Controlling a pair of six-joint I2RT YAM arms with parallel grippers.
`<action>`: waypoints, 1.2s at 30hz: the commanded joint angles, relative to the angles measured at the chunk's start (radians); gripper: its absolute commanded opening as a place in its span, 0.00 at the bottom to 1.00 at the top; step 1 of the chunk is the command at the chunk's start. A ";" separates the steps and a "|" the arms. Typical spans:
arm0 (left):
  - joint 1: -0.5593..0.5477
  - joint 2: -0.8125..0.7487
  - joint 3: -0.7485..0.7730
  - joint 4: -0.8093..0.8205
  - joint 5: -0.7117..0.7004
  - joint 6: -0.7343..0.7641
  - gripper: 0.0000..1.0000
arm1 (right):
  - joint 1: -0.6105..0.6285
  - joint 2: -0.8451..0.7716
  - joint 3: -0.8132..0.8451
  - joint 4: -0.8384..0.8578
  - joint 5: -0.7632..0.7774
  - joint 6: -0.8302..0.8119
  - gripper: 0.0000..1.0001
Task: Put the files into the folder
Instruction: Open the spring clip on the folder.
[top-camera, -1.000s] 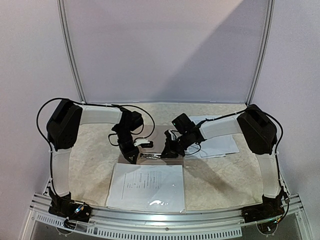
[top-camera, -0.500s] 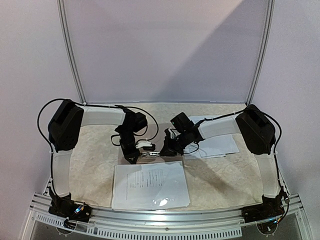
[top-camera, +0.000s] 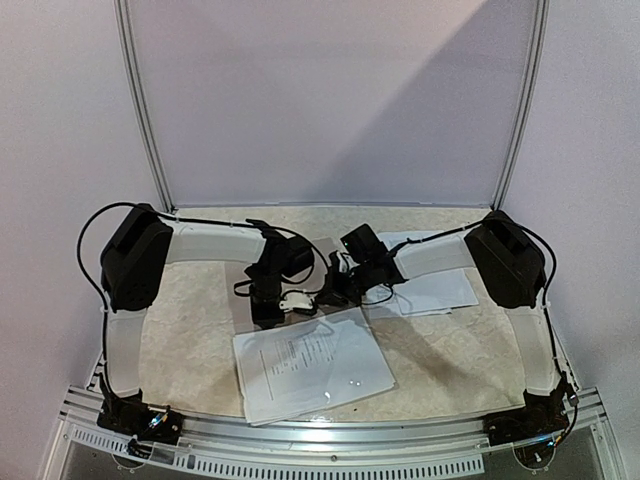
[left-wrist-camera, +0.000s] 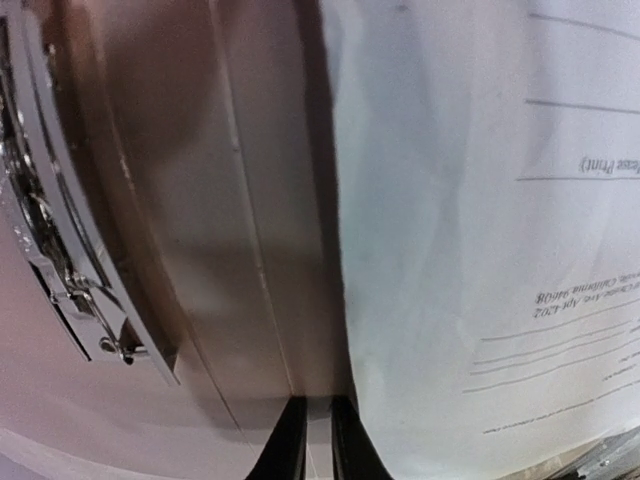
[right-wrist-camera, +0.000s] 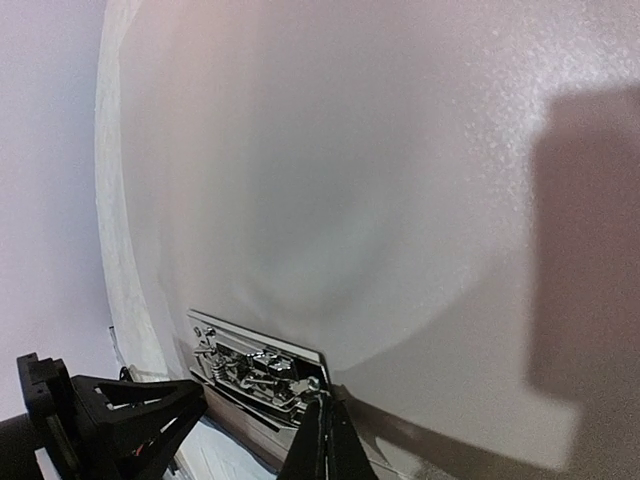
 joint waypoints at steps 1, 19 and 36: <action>-0.007 0.194 -0.153 0.079 -0.056 0.019 0.12 | -0.012 0.103 0.002 -0.096 0.099 0.009 0.00; -0.027 0.206 -0.159 0.082 -0.087 0.026 0.12 | -0.011 0.135 0.089 -0.034 -0.012 -0.025 0.00; 0.105 -0.044 -0.092 0.093 0.248 0.086 0.52 | -0.028 0.067 0.075 -0.032 -0.097 -0.063 0.09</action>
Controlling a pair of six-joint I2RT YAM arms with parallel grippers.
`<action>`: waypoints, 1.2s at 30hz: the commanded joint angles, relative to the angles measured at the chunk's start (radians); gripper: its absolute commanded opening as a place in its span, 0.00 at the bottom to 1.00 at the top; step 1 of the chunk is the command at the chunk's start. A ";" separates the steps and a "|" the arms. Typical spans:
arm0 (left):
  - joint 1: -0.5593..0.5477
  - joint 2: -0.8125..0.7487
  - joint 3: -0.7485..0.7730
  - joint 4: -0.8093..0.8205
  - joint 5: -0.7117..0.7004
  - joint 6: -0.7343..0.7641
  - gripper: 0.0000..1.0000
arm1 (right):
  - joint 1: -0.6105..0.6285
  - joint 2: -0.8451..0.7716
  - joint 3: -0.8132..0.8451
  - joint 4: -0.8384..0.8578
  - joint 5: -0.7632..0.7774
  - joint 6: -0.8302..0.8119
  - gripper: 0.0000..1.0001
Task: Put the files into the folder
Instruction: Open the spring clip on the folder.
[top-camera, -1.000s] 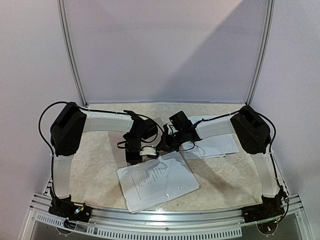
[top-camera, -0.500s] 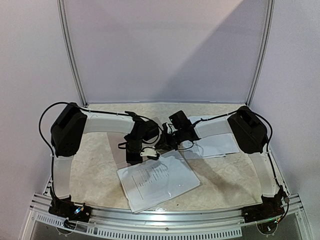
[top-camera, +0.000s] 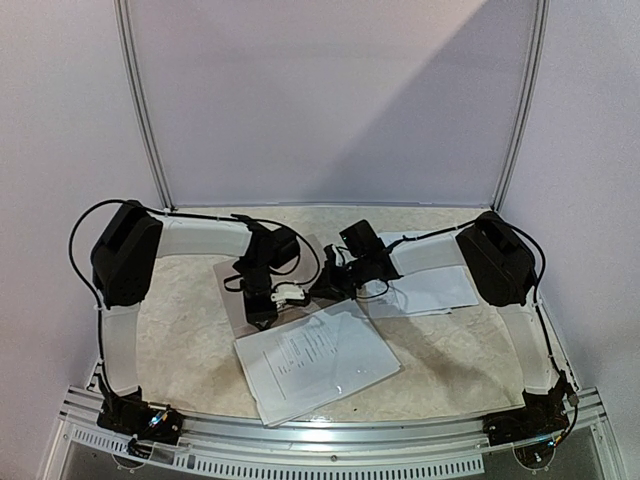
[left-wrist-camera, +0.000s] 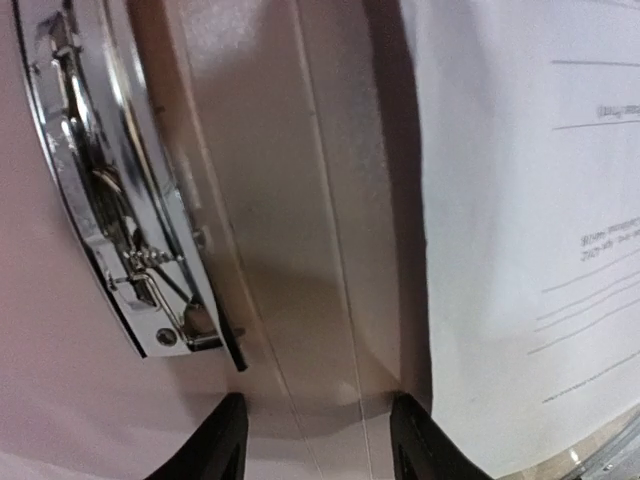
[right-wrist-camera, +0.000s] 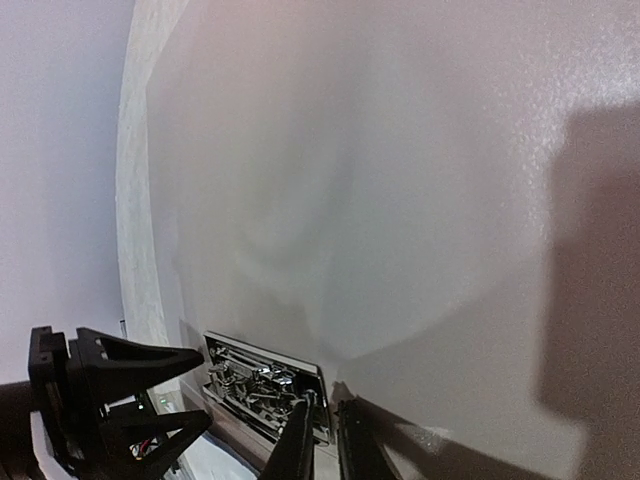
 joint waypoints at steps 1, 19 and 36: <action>0.043 -0.010 -0.041 0.037 0.215 0.047 0.53 | -0.006 -0.007 -0.026 -0.070 -0.015 -0.019 0.10; 0.108 0.067 0.040 0.233 0.088 -0.034 0.71 | -0.006 -0.012 -0.030 -0.059 -0.045 -0.036 0.13; 0.103 0.106 0.008 0.118 0.181 0.007 0.29 | -0.005 -0.016 -0.017 -0.054 -0.075 -0.050 0.19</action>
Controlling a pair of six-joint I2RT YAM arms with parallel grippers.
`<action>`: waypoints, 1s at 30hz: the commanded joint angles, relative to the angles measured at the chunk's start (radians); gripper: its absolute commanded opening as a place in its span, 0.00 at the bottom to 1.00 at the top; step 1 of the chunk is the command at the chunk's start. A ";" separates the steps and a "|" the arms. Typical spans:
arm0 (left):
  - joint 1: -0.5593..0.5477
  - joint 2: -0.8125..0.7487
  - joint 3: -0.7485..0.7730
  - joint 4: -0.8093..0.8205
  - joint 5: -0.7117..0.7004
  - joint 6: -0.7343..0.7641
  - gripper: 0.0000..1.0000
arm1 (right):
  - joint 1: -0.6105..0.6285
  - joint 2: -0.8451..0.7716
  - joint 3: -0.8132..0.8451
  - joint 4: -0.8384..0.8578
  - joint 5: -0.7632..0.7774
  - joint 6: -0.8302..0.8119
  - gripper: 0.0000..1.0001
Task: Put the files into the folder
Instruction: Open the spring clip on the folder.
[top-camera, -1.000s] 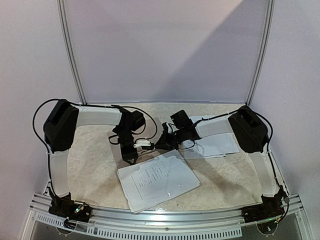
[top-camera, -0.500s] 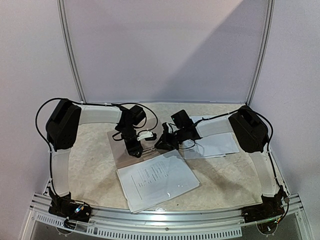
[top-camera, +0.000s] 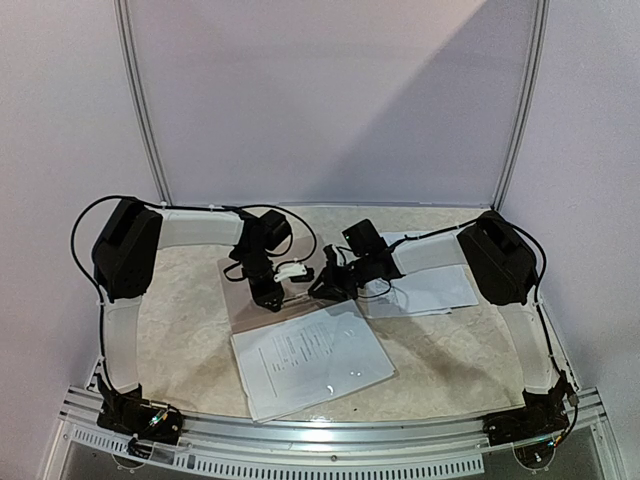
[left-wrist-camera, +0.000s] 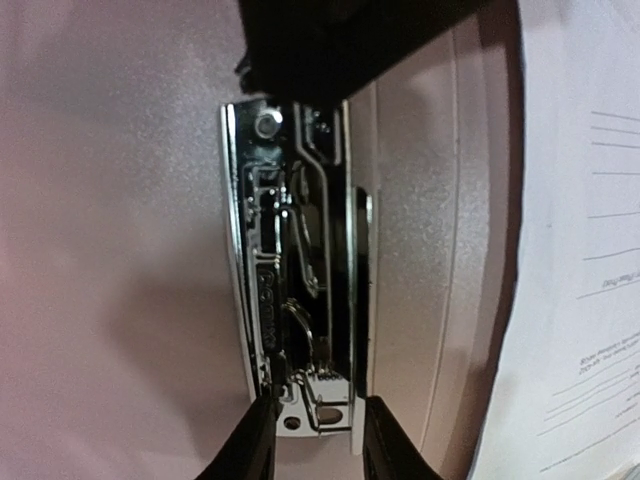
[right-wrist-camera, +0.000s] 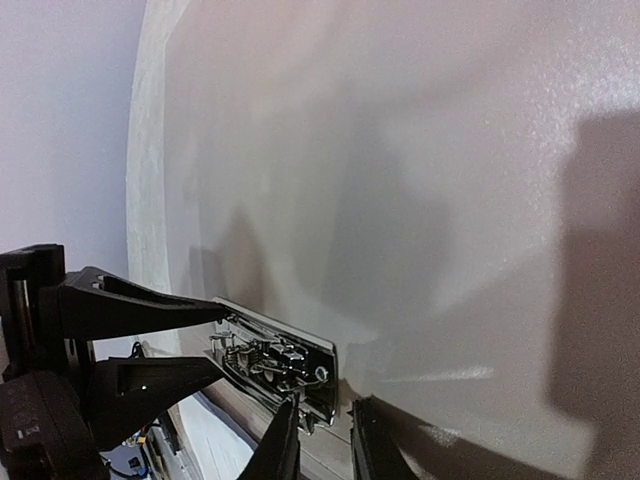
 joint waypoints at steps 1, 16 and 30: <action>0.003 0.078 -0.045 -0.036 0.011 0.007 0.28 | 0.002 -0.016 -0.009 -0.059 -0.015 -0.021 0.20; -0.018 0.106 -0.051 -0.043 -0.023 0.025 0.29 | 0.008 0.009 0.003 -0.028 -0.078 -0.004 0.05; -0.037 0.135 -0.050 -0.084 -0.039 0.044 0.29 | 0.006 0.103 0.115 -0.395 0.156 -0.092 0.00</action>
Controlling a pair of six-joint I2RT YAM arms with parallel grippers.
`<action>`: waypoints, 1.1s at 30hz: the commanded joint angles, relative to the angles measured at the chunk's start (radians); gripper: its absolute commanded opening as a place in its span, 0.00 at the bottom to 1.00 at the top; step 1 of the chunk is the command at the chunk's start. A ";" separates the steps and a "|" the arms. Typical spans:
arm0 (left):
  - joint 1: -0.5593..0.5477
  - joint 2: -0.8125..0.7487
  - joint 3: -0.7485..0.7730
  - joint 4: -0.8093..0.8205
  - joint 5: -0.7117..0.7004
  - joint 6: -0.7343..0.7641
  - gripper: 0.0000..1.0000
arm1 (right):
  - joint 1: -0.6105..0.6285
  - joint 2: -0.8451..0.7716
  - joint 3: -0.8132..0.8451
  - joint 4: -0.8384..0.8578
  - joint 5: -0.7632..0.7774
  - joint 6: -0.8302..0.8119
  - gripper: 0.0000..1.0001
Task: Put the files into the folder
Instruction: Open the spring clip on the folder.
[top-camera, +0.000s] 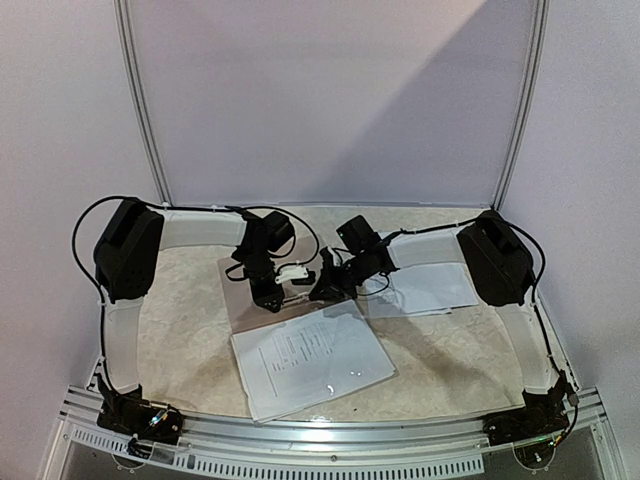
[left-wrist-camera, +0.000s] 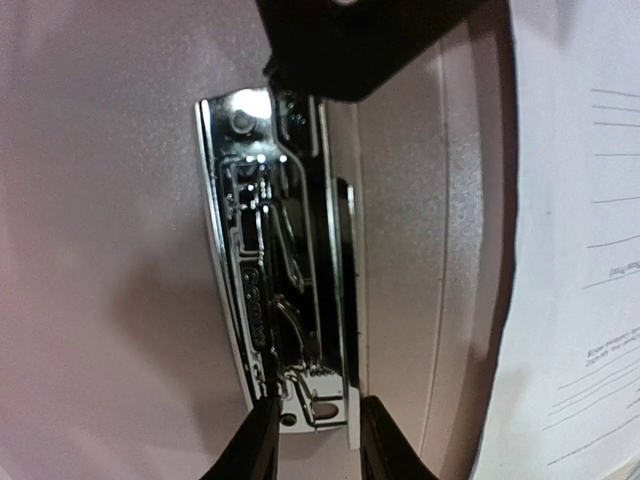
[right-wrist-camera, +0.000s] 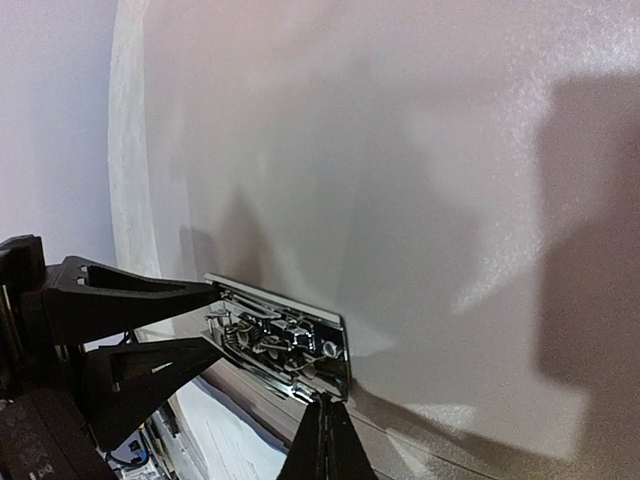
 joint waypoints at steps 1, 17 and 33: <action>-0.017 0.129 -0.059 -0.060 0.000 0.018 0.29 | 0.004 0.094 0.030 -0.244 0.188 -0.075 0.00; -0.051 0.146 -0.069 -0.072 -0.022 0.025 0.30 | -0.020 0.156 0.007 -0.183 0.220 -0.034 0.00; -0.099 0.135 -0.122 -0.022 -0.092 0.028 0.29 | -0.024 0.159 0.031 -0.049 0.154 0.048 0.00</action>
